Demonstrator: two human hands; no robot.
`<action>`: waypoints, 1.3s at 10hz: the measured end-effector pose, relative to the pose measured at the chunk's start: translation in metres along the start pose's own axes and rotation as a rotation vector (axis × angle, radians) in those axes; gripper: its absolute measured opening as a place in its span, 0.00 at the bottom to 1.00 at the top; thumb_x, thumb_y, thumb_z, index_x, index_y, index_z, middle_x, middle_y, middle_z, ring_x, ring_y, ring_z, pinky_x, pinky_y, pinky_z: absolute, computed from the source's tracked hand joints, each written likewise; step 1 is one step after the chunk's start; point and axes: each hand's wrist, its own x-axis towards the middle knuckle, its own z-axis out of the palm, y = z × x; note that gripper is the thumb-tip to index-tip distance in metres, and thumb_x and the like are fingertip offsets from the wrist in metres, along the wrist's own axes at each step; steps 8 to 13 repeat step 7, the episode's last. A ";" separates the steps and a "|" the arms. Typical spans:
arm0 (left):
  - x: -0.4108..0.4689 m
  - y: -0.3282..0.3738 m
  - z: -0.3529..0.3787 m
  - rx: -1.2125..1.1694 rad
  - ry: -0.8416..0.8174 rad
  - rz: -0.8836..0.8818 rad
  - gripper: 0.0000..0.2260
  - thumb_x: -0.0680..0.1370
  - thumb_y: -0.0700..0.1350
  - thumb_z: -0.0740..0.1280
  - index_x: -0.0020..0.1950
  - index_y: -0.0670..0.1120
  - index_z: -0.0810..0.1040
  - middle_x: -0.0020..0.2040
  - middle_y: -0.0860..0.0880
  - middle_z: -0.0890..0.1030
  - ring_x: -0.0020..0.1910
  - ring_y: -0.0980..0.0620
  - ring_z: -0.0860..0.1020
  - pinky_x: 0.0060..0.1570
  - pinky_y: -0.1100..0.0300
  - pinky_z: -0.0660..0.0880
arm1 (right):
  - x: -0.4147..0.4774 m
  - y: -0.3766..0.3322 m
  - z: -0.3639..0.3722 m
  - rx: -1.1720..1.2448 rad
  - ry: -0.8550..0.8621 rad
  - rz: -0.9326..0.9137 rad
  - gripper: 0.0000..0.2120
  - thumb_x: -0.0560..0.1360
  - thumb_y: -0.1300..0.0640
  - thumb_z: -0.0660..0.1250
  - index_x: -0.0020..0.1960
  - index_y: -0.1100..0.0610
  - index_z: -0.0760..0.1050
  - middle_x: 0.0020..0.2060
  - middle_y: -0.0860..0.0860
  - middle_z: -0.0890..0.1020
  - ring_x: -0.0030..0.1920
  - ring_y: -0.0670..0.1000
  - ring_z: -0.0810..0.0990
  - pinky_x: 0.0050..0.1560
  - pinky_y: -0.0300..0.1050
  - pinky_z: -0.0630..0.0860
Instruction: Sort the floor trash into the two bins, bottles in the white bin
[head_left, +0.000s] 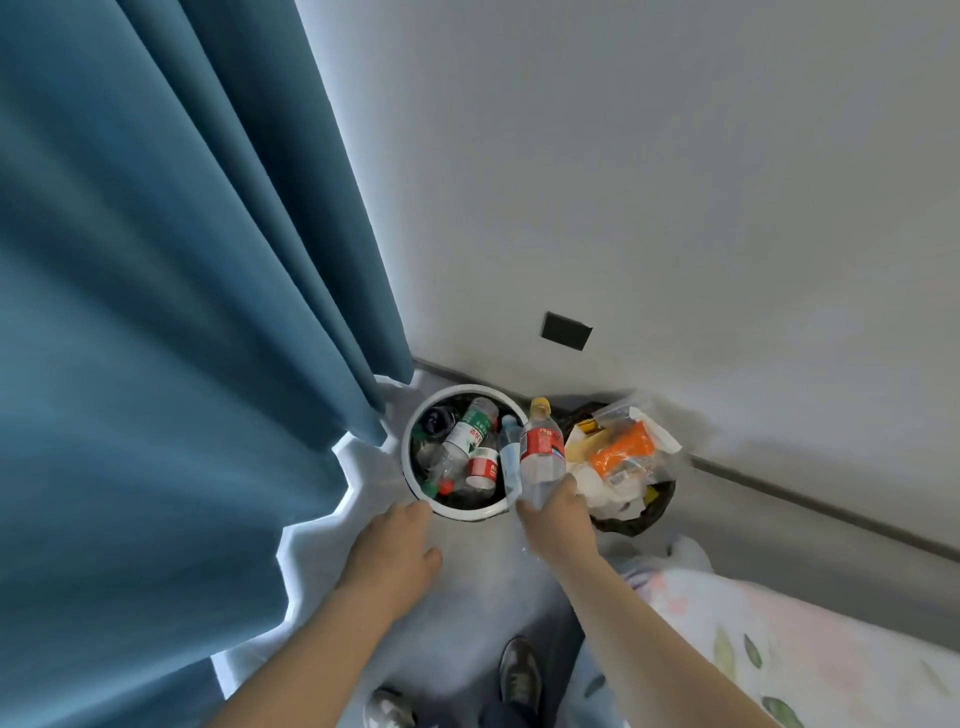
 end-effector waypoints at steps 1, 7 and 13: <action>0.041 -0.014 0.029 -0.010 0.035 -0.015 0.15 0.77 0.48 0.62 0.62 0.46 0.70 0.59 0.48 0.74 0.57 0.47 0.75 0.53 0.57 0.72 | 0.049 -0.001 0.034 0.007 -0.009 -0.001 0.35 0.77 0.46 0.64 0.75 0.60 0.52 0.65 0.60 0.68 0.61 0.60 0.74 0.58 0.52 0.76; 0.127 -0.083 0.168 -0.016 0.362 -0.067 0.17 0.76 0.50 0.64 0.63 0.47 0.71 0.60 0.48 0.75 0.58 0.46 0.75 0.52 0.57 0.72 | 0.149 0.040 0.140 -0.181 0.261 -0.562 0.25 0.77 0.50 0.62 0.69 0.61 0.63 0.63 0.60 0.70 0.62 0.60 0.71 0.61 0.51 0.69; 0.127 -0.083 0.168 -0.016 0.362 -0.067 0.17 0.76 0.50 0.64 0.63 0.47 0.71 0.60 0.48 0.75 0.58 0.46 0.75 0.52 0.57 0.72 | 0.149 0.040 0.140 -0.181 0.261 -0.562 0.25 0.77 0.50 0.62 0.69 0.61 0.63 0.63 0.60 0.70 0.62 0.60 0.71 0.61 0.51 0.69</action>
